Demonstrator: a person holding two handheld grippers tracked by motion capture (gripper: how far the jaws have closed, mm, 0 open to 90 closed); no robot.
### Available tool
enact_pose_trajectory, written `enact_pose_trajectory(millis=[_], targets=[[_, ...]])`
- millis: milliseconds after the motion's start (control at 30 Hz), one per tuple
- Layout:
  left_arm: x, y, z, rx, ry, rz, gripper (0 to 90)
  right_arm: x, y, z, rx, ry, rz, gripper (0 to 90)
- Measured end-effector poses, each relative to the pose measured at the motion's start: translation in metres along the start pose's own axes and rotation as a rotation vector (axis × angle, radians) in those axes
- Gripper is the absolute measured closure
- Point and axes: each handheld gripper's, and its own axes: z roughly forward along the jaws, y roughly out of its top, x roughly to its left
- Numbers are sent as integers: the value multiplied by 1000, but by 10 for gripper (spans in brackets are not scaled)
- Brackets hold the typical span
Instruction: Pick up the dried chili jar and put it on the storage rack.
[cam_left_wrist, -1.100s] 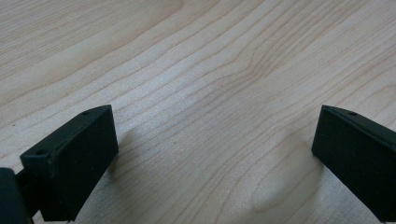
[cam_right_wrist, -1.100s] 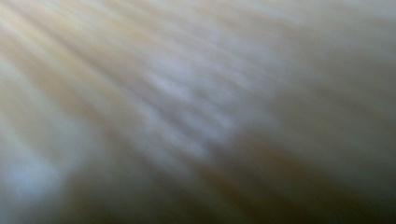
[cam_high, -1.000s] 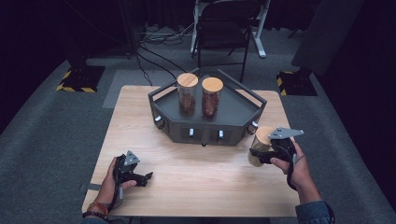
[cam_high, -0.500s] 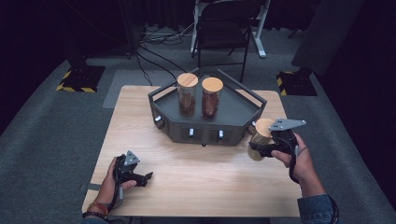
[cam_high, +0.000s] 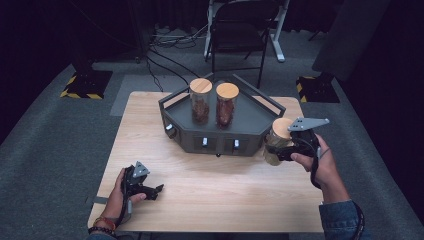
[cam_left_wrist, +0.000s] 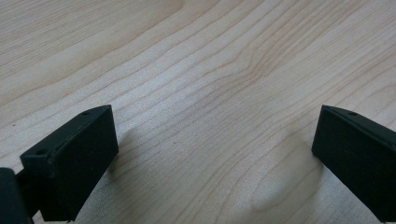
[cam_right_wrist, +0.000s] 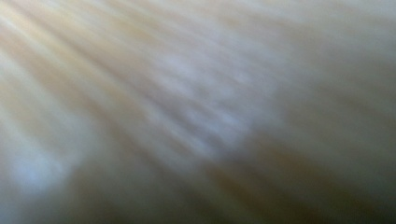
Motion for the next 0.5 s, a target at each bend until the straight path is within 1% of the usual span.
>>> enact_pose_trajectory(millis=[233,400,500], targets=[[0,0,0,0,0,0,0,-2,11,-2,-11,7,-4,245],[0,0,0,0,0,1,0,-2,16,-3,-26,3,-5,245],[0,0,0,0,0,1,0,-2,20,-3,-22,-1,-9,245]])
